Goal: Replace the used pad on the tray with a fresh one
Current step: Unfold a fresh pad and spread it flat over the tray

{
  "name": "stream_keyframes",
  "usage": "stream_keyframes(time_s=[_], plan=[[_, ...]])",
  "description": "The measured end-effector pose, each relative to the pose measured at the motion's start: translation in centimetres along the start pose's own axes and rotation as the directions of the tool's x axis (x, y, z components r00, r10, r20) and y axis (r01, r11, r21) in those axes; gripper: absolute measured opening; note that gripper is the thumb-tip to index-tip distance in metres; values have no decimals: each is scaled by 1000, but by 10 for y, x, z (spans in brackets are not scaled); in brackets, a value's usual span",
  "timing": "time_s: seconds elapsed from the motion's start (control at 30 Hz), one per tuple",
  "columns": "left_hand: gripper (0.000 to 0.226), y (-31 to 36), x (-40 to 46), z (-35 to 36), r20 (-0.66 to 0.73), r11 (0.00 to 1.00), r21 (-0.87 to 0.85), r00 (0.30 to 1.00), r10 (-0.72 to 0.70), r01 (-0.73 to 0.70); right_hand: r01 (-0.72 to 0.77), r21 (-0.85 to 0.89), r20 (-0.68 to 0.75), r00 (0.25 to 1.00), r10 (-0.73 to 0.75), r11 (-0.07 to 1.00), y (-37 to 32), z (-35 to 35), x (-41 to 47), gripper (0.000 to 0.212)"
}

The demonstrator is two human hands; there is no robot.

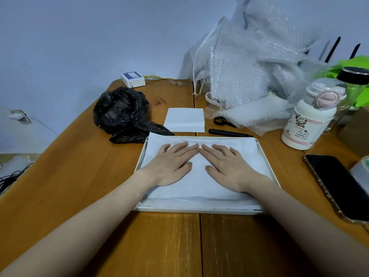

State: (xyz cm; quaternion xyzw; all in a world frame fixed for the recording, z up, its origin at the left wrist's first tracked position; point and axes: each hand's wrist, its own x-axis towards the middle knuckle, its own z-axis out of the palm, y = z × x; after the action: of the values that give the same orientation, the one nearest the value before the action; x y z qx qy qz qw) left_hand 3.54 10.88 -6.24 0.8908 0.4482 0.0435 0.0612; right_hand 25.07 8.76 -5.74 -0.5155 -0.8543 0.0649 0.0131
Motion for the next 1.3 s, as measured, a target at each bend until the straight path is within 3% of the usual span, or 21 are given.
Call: stream_keyframes(time_s=[0.2,0.37,0.53,0.73,0.83,0.97,1.13,1.3], plan=[[48,3,3,1,-12,997,-58,998,-60,59,-37,30,-57,998,38,999,-4,2,4,75],[47,2,0,0,-43,989,-90,992,-118,114,-89,97,-62,994,95,991,0,1,4,52],[53,0,-7,0,-31,978,-58,979,-203,201,-187,150,-51,979,197,971,10,-2,-9,57],[77,-1,-24,-4,-208,939,10,920,-333,343,-322,102,-78,941,330,941,14,-8,-21,66],[75,2,-24,-3,-198,930,49,916,-348,364,-381,103,-67,919,389,919,12,-9,-25,68],[59,3,-25,-8,-108,930,-49,924,-367,364,-384,128,-45,919,392,914,12,-8,-24,69],[70,2,-19,-8,-48,931,-27,930,-364,363,-385,123,-29,920,391,915,18,-11,-20,70],[71,2,-11,-6,-89,928,-12,924,-371,371,-384,47,-34,922,386,922,26,-11,-16,73]])
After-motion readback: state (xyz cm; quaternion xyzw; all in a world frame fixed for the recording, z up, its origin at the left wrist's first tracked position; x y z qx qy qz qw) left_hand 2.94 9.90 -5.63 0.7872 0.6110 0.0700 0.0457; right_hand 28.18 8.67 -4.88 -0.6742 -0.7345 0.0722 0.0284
